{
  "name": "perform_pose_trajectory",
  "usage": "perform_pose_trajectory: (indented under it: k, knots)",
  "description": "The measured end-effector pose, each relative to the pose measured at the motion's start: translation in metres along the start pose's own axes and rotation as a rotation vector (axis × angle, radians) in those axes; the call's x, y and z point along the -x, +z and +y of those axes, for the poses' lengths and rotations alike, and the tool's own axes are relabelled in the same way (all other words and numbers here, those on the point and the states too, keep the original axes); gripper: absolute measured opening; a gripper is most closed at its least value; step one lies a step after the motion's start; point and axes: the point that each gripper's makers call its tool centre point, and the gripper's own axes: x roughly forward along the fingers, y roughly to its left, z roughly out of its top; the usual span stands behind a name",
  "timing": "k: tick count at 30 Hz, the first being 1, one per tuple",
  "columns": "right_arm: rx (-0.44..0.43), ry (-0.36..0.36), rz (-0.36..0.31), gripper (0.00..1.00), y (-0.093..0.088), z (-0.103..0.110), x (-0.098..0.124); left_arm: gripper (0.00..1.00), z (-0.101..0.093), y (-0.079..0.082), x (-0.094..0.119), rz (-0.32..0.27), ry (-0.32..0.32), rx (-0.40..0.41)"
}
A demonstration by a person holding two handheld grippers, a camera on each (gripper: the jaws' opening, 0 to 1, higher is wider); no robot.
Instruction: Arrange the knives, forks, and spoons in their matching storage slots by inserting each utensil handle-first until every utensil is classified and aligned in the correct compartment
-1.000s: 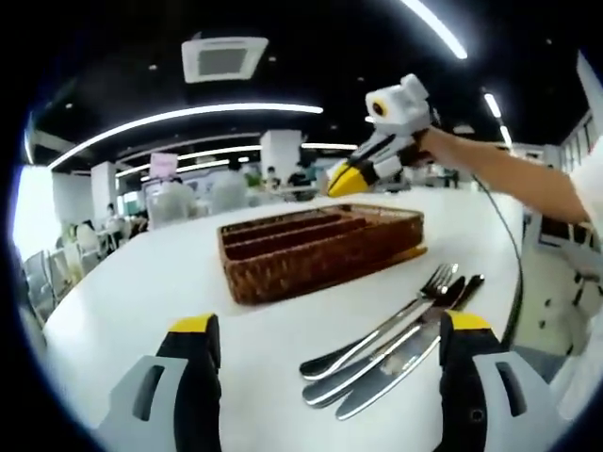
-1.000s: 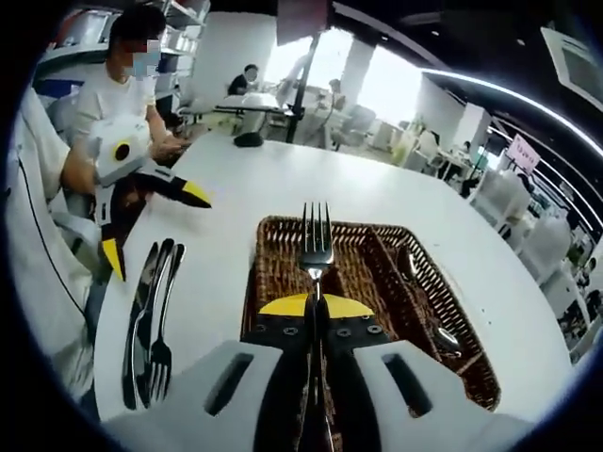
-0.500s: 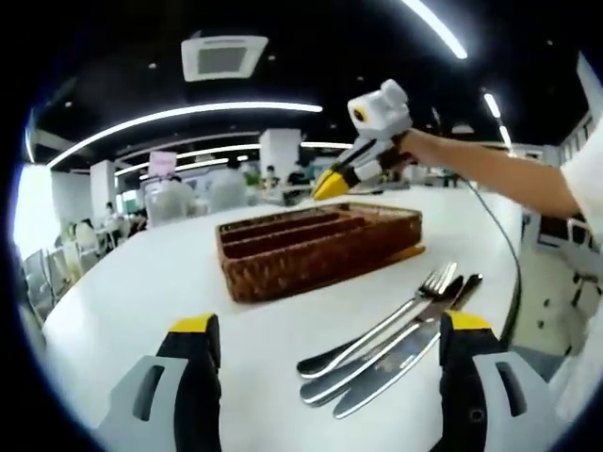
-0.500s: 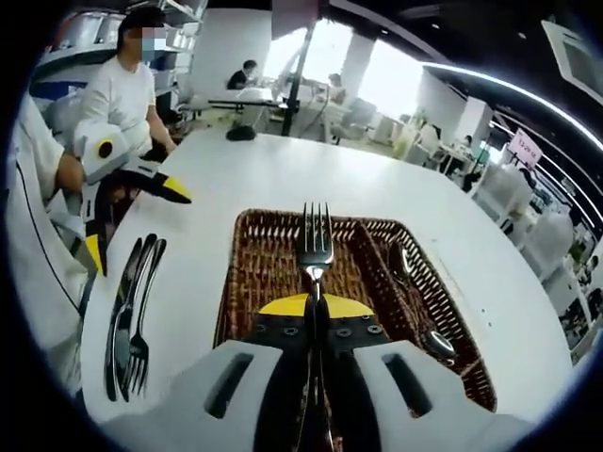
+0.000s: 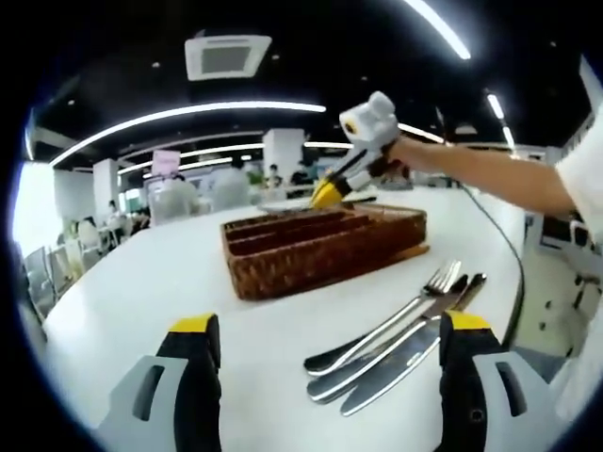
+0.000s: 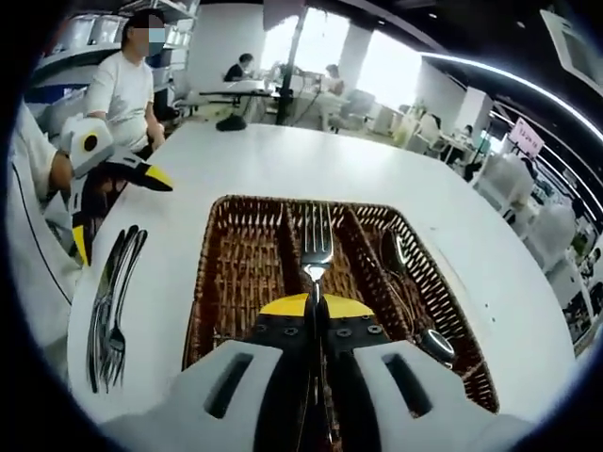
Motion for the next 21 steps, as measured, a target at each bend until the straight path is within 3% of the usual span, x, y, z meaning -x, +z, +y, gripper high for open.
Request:
perform_pose_trajectory:
  k: [21]
  knots:
    - [0.022,0.016,0.023,0.03,-0.01,-0.019,-0.02,0.98,0.002,-0.006,-0.003,0.009,0.001,0.021]
